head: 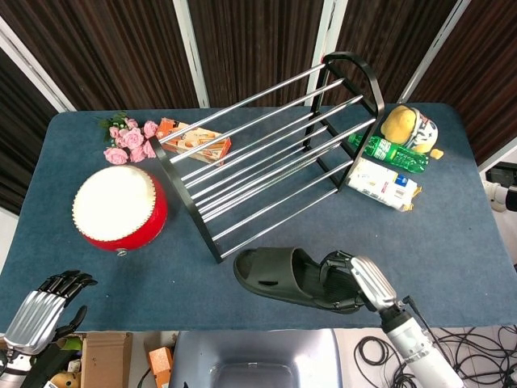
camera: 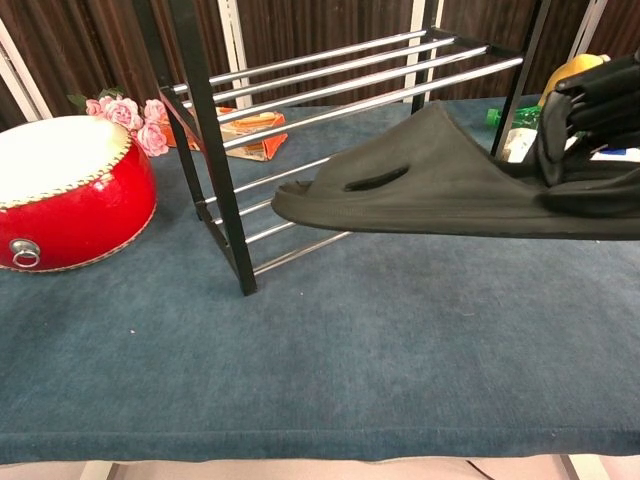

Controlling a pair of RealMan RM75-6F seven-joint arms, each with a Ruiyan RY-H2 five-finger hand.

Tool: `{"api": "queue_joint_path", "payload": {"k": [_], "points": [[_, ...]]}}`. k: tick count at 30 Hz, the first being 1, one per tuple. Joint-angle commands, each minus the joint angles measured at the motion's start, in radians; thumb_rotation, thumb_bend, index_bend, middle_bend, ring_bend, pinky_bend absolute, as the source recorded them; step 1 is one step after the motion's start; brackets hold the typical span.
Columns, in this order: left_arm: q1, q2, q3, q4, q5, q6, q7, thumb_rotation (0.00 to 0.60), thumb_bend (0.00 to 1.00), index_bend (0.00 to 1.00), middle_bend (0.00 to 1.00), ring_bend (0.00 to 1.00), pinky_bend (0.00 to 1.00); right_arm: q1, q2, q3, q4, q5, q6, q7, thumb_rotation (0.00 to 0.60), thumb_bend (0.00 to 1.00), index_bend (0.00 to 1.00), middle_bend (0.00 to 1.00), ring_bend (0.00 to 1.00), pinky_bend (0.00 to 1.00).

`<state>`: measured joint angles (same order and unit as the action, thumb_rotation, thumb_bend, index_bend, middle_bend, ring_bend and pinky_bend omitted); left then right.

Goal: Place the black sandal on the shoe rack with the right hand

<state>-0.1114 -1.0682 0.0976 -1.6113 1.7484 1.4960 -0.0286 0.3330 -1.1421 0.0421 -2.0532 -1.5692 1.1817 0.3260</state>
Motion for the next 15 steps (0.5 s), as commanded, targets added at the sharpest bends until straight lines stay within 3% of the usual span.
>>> {"api": "queue_joint_path", "payload": {"k": [1,8,15], "points": [[-0.001,-0.003,-0.001,-0.003,-0.004,-0.005,0.006,0.600,0.45,0.33,0.29,0.20,0.29,-0.022,0.027,-0.014,-0.019,-0.051,0.051,0.000,0.600,0.52,0.62,0.58,0.62,0.89],[-0.006,-0.007,0.001,-0.004,-0.001,-0.016,0.024,0.600,0.45,0.33,0.29,0.20,0.30,-0.028,-0.005,0.010,0.002,-0.050,0.100,-0.016,0.600,0.52,0.62,0.58,0.62,0.89],[-0.005,-0.007,0.002,-0.001,0.002,-0.010,0.019,0.600,0.45,0.33,0.29,0.20,0.29,0.001,-0.154,0.137,0.106,0.071,0.169,-0.173,0.600,0.52,0.62,0.58,0.62,0.89]]}}
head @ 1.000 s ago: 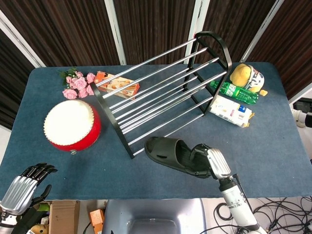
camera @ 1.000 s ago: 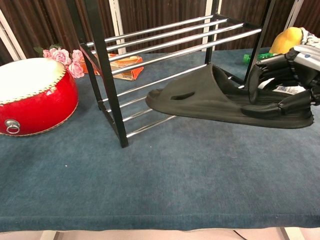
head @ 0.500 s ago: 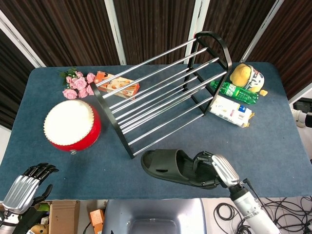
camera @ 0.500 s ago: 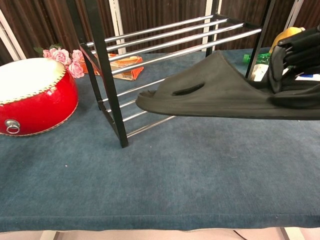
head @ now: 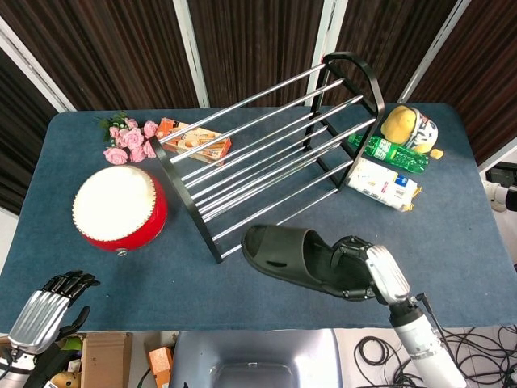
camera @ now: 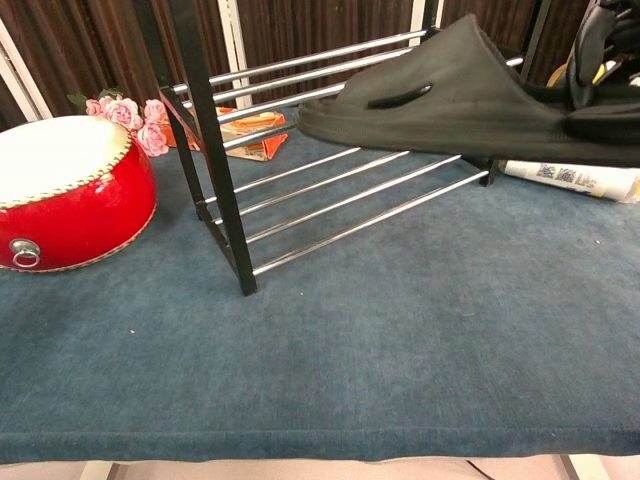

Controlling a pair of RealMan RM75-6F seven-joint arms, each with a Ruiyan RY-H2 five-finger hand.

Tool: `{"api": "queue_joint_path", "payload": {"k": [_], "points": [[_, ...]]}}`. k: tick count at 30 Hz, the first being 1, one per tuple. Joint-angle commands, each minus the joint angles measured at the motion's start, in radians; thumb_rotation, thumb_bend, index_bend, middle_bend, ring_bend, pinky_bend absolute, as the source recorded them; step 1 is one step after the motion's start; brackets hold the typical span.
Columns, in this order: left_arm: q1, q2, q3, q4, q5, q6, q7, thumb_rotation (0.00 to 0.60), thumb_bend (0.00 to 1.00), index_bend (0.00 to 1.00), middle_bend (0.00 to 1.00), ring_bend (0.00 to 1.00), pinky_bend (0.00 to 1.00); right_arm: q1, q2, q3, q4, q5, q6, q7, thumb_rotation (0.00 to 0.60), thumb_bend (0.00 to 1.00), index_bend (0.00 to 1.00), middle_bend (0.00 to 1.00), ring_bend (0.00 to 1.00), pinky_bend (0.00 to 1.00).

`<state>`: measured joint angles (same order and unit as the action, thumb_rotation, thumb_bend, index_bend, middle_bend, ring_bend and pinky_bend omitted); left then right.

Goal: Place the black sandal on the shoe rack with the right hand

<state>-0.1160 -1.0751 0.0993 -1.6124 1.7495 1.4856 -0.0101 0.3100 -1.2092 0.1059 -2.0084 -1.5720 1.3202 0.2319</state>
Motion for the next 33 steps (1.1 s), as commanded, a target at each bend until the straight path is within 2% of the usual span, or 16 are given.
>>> {"api": "queue_joint_path", "payload": {"k": [1,6,16,25,33], "points": [[-0.001,-0.001,0.001,0.001,0.002,-0.001,0.002,0.600,0.45,0.33,0.29,0.20,0.29,0.037,-0.109,0.094,0.076,0.102,0.024,-0.093,0.600,0.52,0.62,0.58,0.62,0.89],[-0.005,-0.005,0.005,-0.002,0.002,-0.015,0.016,0.600,0.45,0.33,0.29,0.20,0.30,0.113,-0.238,0.179,0.204,0.193,0.009,-0.190,0.600,0.52,0.62,0.58,0.62,0.89],[-0.010,-0.002,0.007,-0.004,-0.006,-0.031,0.011,0.600,0.45,0.33,0.29,0.20,0.30,0.244,-0.442,0.284,0.468,0.223,0.035,-0.276,0.600,0.52,0.62,0.58,0.62,0.89],[-0.016,-0.001,0.018,-0.007,0.010,-0.040,0.018,0.600,0.45,0.33,0.29,0.20,0.30,0.363,-0.567,0.341,0.668,0.268,0.009,-0.366,0.600,0.52,0.62,0.58,0.62,0.89],[-0.017,-0.001,0.021,-0.008,0.013,-0.042,0.018,0.600,0.45,0.33,0.29,0.20,0.30,0.430,-0.621,0.395,0.766,0.358,-0.039,-0.390,0.600,0.52,0.59,0.58,0.55,0.81]]}}
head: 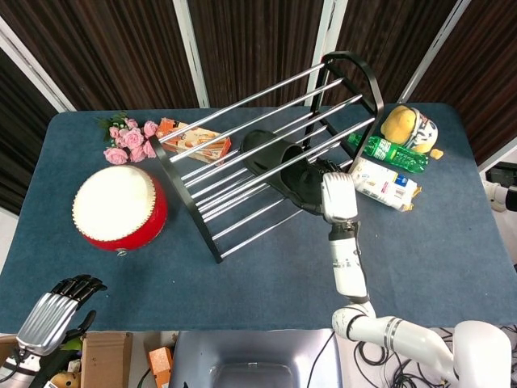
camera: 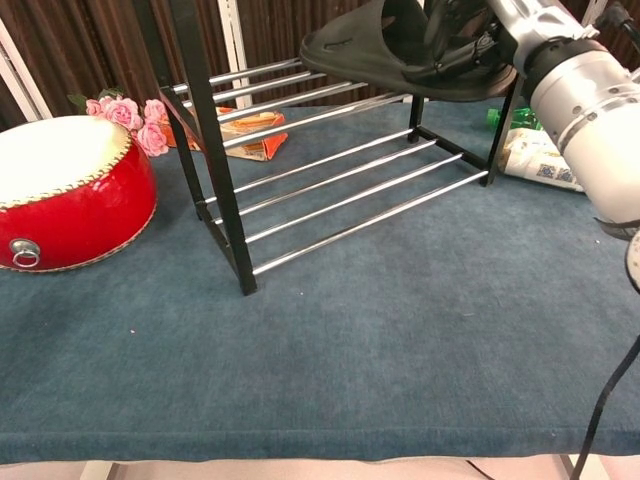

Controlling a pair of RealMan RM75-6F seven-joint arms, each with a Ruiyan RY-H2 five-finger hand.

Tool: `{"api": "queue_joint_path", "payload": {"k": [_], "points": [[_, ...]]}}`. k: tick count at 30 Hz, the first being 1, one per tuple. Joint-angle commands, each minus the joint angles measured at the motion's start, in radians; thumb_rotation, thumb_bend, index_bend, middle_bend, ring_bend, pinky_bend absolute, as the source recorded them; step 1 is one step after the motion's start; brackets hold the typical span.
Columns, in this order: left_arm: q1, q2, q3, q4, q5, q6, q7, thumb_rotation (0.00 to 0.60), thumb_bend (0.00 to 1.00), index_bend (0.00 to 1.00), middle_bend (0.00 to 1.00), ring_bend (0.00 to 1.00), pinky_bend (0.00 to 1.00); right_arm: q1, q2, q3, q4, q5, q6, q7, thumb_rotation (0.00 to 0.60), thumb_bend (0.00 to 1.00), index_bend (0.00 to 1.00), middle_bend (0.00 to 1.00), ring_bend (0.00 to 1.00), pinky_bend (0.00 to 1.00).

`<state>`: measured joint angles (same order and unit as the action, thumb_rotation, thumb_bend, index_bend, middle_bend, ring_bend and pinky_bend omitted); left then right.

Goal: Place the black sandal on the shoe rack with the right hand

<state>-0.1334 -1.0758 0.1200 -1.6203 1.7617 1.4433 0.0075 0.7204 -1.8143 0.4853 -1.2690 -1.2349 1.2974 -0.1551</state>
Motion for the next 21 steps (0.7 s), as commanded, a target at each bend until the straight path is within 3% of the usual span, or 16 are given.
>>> {"api": "queue_joint_path", "payload": {"k": [1,10,21], "points": [[0.001,0.000,0.001,0.000,0.001,0.002,0.001,0.600,0.45,0.33,0.29,0.20,0.30,0.025,-0.020,0.020,0.036,0.029,-0.021,0.000,0.600,0.52,0.59,0.58,0.54,0.79],[-0.001,-0.002,0.005,-0.001,0.006,-0.001,0.008,0.600,0.45,0.33,0.29,0.20,0.30,0.036,-0.025,0.018,0.034,0.065,-0.048,0.051,0.600,0.52,0.55,0.53,0.44,0.67],[-0.002,-0.001,0.005,0.000,0.004,-0.001,0.006,0.600,0.45,0.33,0.29,0.20,0.30,0.043,-0.013,0.014,-0.005,0.073,-0.040,0.058,0.600,0.52,0.54,0.52,0.43,0.67]]}}
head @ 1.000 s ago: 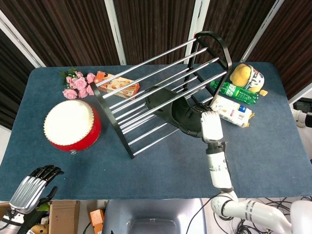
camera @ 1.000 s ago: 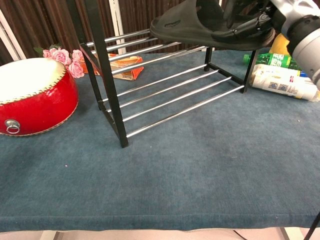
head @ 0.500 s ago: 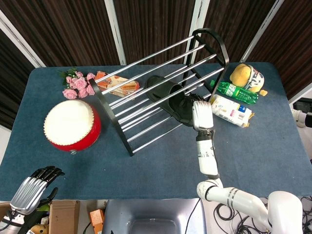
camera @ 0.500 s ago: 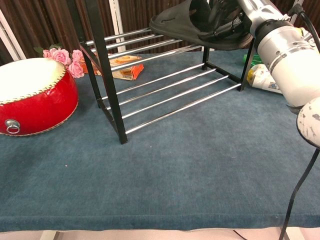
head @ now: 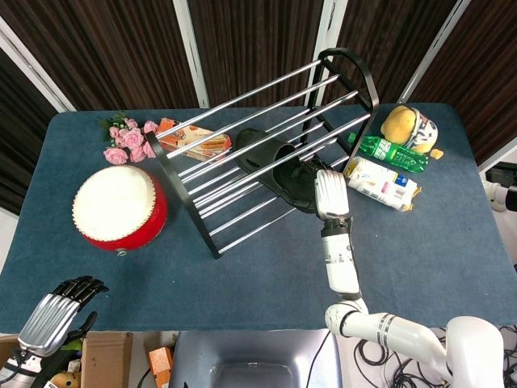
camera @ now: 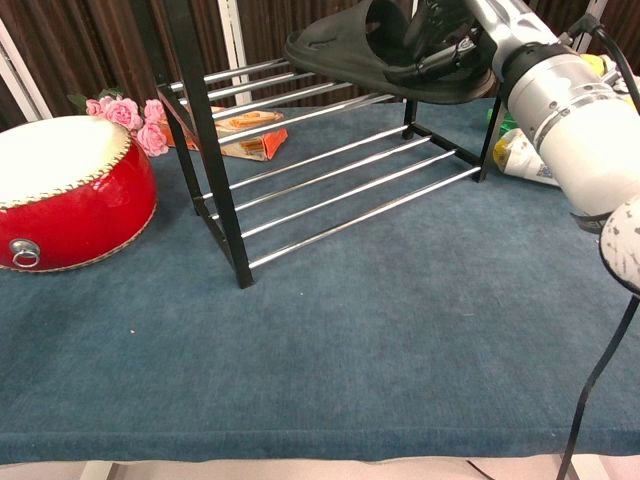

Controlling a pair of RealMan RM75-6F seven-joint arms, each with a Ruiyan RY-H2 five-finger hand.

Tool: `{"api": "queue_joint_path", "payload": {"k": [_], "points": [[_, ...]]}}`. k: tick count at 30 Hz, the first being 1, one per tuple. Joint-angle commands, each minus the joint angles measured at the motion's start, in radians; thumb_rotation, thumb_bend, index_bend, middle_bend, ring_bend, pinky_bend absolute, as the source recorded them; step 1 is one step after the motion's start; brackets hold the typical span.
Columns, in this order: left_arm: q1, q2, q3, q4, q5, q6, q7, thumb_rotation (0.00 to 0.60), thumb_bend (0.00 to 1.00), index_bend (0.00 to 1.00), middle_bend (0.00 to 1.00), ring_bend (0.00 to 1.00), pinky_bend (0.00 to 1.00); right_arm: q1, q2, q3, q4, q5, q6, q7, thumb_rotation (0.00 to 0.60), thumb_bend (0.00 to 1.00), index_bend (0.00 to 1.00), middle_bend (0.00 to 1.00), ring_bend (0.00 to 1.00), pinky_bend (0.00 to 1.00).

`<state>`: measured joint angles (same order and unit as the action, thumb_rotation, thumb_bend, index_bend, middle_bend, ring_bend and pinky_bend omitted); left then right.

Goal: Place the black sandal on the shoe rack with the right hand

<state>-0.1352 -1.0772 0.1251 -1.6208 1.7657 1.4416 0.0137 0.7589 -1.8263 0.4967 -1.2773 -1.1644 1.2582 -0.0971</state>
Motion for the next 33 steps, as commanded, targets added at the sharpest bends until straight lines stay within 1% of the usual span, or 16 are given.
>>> {"api": "queue_joint_path", "payload": {"k": [1,5,7,9,12,14,17,18,19,20,23,26,29,30,33], "points": [[0.000,0.000,0.000,0.000,0.000,0.001,-0.001,0.600,0.45,0.33,0.29,0.20,0.30,0.008,-0.002,0.005,0.007,0.004,-0.001,0.000,0.600,0.52,0.54,0.52,0.43,0.67],[0.000,0.000,0.000,0.001,-0.004,-0.001,-0.004,0.600,0.45,0.33,0.29,0.20,0.30,0.025,-0.012,0.010,0.032,0.006,0.003,-0.003,0.600,0.52,0.53,0.52,0.42,0.66],[-0.001,0.002,0.001,0.000,-0.005,-0.003,-0.004,0.600,0.45,0.33,0.29,0.20,0.30,0.030,-0.015,0.014,0.036,0.016,-0.005,0.000,0.600,0.51,0.50,0.48,0.38,0.62],[-0.002,0.002,0.002,-0.001,-0.002,-0.004,-0.004,0.600,0.45,0.33,0.29,0.20,0.30,0.032,-0.015,0.020,0.032,0.026,-0.010,0.010,0.600,0.50,0.46,0.43,0.33,0.56],[-0.001,0.003,0.003,-0.001,0.001,-0.001,-0.006,0.600,0.45,0.33,0.29,0.20,0.30,0.032,-0.009,0.021,0.018,0.033,-0.014,0.019,0.600,0.44,0.37,0.35,0.25,0.46],[0.000,0.003,0.003,0.000,0.001,0.001,-0.006,0.600,0.45,0.33,0.29,0.20,0.30,0.030,-0.004,0.019,0.011,0.032,-0.012,0.022,0.600,0.38,0.30,0.29,0.18,0.35],[0.000,0.003,0.005,-0.001,0.002,0.001,-0.007,0.600,0.45,0.33,0.29,0.20,0.30,0.027,0.006,0.009,0.003,0.029,-0.017,0.025,0.600,0.31,0.22,0.21,0.08,0.23],[-0.001,0.004,0.005,-0.001,0.003,0.000,-0.007,0.600,0.45,0.33,0.29,0.21,0.30,0.024,0.011,0.003,-0.004,0.027,-0.018,0.024,0.600,0.30,0.19,0.19,0.06,0.21],[-0.002,0.004,0.005,-0.001,0.003,-0.003,-0.008,0.600,0.45,0.33,0.29,0.21,0.30,0.021,0.015,-0.002,-0.013,0.029,-0.022,0.023,0.600,0.29,0.15,0.15,0.03,0.18],[-0.003,0.005,0.006,-0.001,0.003,-0.005,-0.010,0.600,0.45,0.33,0.29,0.22,0.30,0.019,0.020,-0.006,-0.022,0.032,-0.026,0.020,0.600,0.28,0.10,0.11,0.01,0.17],[-0.007,0.010,0.011,-0.005,0.003,-0.014,-0.022,0.600,0.45,0.33,0.30,0.25,0.32,0.013,0.033,-0.020,-0.044,0.031,-0.034,0.013,0.600,0.25,0.01,0.02,0.00,0.14],[-0.007,0.012,0.011,-0.006,0.002,-0.014,-0.021,0.600,0.45,0.33,0.30,0.25,0.33,0.009,0.043,-0.031,-0.062,0.031,-0.040,0.004,0.600,0.21,0.00,0.00,0.00,0.14],[-0.005,0.013,0.012,-0.007,0.004,-0.010,-0.022,0.600,0.45,0.33,0.30,0.25,0.33,-0.001,0.061,-0.044,-0.106,0.042,-0.051,-0.009,0.600,0.18,0.00,0.00,0.00,0.14],[-0.004,0.013,0.012,-0.007,0.004,-0.008,-0.022,0.600,0.45,0.33,0.30,0.25,0.33,-0.007,0.073,-0.054,-0.129,0.042,-0.054,-0.020,0.600,0.17,0.00,0.00,0.00,0.14],[-0.003,0.015,0.008,-0.006,0.002,-0.001,-0.030,0.600,0.45,0.33,0.30,0.25,0.33,-0.046,0.140,-0.109,-0.235,0.008,-0.042,-0.065,0.600,0.15,0.00,0.00,0.00,0.14]]}}
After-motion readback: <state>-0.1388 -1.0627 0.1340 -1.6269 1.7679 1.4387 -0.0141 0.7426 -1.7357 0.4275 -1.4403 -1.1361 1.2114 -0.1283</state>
